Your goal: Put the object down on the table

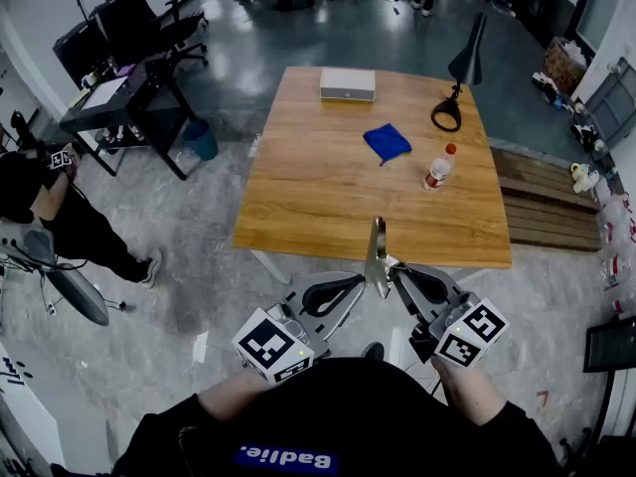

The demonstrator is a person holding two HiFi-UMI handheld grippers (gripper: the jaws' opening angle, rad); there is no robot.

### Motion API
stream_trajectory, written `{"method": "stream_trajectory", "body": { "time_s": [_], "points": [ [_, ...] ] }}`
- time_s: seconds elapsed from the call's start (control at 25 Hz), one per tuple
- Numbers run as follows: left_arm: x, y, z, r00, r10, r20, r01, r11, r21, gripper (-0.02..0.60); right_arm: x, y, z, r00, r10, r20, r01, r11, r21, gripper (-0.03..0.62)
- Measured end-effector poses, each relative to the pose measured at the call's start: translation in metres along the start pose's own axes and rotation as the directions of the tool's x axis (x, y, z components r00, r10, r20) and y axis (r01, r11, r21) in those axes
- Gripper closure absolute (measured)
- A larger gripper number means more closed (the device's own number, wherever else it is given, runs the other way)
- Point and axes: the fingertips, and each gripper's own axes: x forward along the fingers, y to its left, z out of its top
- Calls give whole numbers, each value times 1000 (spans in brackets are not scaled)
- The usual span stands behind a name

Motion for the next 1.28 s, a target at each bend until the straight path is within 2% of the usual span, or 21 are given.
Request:
{"method": "stream_trajectory", "body": {
  "time_s": [0.56,0.84,1.28],
  "points": [
    [6,4,-7,1000,16,-7,-16,1000,-18,574,2,-6,-6,1000,-3,-2,3,1000,7,588],
    [32,10,-4,999,31,-18,-31,999,-9,574,-2,-26,2,1000,29,-2,-29,999,13,588],
    [79,1,-3,993,116,1,-116,993,18,574,-31,-73,9,996,91,-19,-90,996,18,588]
  ]
}}
